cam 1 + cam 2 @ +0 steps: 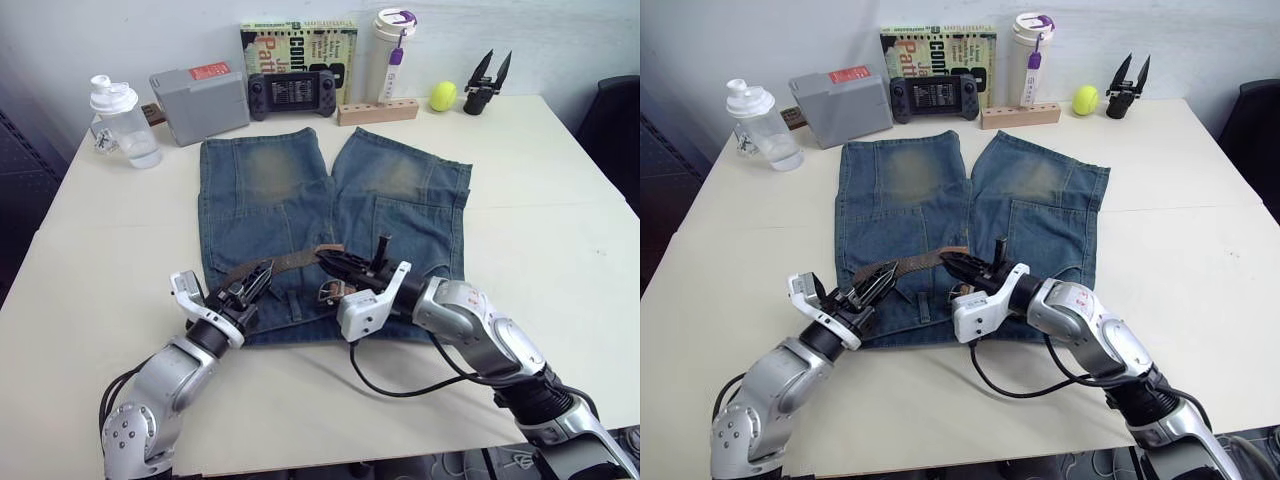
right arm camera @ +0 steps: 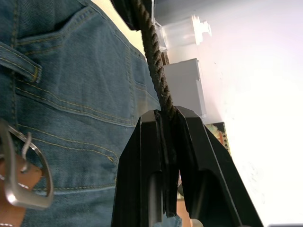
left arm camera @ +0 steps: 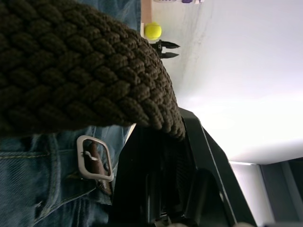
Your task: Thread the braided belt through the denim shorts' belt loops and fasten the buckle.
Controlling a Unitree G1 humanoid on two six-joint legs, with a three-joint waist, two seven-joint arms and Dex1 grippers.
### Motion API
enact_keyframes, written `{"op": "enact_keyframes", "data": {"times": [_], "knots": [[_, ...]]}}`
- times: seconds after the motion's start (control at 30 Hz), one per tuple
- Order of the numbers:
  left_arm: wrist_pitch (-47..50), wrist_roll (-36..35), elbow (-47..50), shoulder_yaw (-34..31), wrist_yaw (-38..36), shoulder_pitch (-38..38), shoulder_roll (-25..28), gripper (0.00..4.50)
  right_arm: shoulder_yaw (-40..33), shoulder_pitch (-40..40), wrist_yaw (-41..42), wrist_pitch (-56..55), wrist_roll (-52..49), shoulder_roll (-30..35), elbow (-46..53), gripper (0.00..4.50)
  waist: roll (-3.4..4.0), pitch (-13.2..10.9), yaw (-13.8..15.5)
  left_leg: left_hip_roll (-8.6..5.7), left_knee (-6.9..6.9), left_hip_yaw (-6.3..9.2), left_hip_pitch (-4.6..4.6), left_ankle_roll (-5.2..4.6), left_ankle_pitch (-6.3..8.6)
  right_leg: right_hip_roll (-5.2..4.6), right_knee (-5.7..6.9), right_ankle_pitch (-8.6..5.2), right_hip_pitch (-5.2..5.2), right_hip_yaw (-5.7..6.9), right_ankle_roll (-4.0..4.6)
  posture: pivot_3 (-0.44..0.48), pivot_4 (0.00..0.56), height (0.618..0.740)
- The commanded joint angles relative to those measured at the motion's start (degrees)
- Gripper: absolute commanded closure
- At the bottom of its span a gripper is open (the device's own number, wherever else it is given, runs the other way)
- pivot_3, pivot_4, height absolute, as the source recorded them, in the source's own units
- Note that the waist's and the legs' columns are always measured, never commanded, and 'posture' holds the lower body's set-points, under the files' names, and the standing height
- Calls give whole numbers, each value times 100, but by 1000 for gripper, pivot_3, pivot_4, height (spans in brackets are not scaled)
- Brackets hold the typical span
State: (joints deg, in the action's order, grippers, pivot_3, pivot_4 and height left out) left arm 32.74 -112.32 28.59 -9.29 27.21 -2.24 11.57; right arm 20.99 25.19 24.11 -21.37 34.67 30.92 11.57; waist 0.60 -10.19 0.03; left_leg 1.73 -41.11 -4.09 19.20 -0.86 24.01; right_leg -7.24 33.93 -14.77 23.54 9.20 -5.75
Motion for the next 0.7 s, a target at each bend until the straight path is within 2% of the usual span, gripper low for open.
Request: {"op": "enact_keyframes", "data": {"times": [0.03, 0.23, 0.3, 0.37, 0.4, 0.57, 0.6, 0.7], "knots": [[148, -68, 130, 71, -154, 167, -14, 4463, -48, -27, -66, -142, -47, -82, 187, 4500, 0, 0, -2, 0, 1, 0, 0, 0, 0, 0, 0, 0, 0, 0, 0, 0, 150, 726], [50, -65, 105, 135, -163, 438, 251, 4463, -67, -43, -35, -144, -41, -122, 177, 4500, 1, 0, -6, 1, 3, 2, 1, 2, -1, 2, -2, 0, 0, 0, 0, 0, 150, 726], [10, -67, 109, 173, -155, 462, 216, 3646, -73, -46, -26, -145, -43, -129, 175, 4500, 1, -1, -6, 1, 6, 2, 0, 2, -1, 1, -4, 0, 0, 0, 0, 0, 150, 726], [-2, -68, 111, 242, -94, 537, 228, 3018, -78, -47, -13, -146, -46, -136, 170, 4500, 1, -1, 2, 2, 6, 3, 1, 2, -1, 1, -5, 0, 0, 0, 0, 0, 150, 726], [-38, -68, 117, 289, -9, 567, 205, 2409, -83, -53, -1, -148, -48, -138, 173, 4500, 1, -1, 2, 1, 5, 5, 2, 2, -1, 1, -5, 0, 0, -1, 0, 0, 150, 726], [-163, -68, 111, 400, 245, 618, 100, 378, -100, -56, 26, -158, -46, -163, 172, 4500, 1, -1, -6, 1, 7, 6, 1, 3, -2, 1, -6, 0, -1, -3, 0, 0, 150, 726], [-195, -68, 114, 415, 284, 629, 81, 183, -107, -59, 31, -160, -49, -163, 176, 4500, 1, -1, -6, 2, 7, 7, 1, 3, -2, 1, -7, 0, -1, -3, 0, 0, 150, 726], [-279, -68, 127, 435, 368, 664, 17, 183, -122, -70, 39, -167, -51, -157, 179, 4500, 1, -1, -2, 2, 7, 9, 2, 4, -2, 1, -6, 0, -2, -3, 0, 0, 150, 726]]}}
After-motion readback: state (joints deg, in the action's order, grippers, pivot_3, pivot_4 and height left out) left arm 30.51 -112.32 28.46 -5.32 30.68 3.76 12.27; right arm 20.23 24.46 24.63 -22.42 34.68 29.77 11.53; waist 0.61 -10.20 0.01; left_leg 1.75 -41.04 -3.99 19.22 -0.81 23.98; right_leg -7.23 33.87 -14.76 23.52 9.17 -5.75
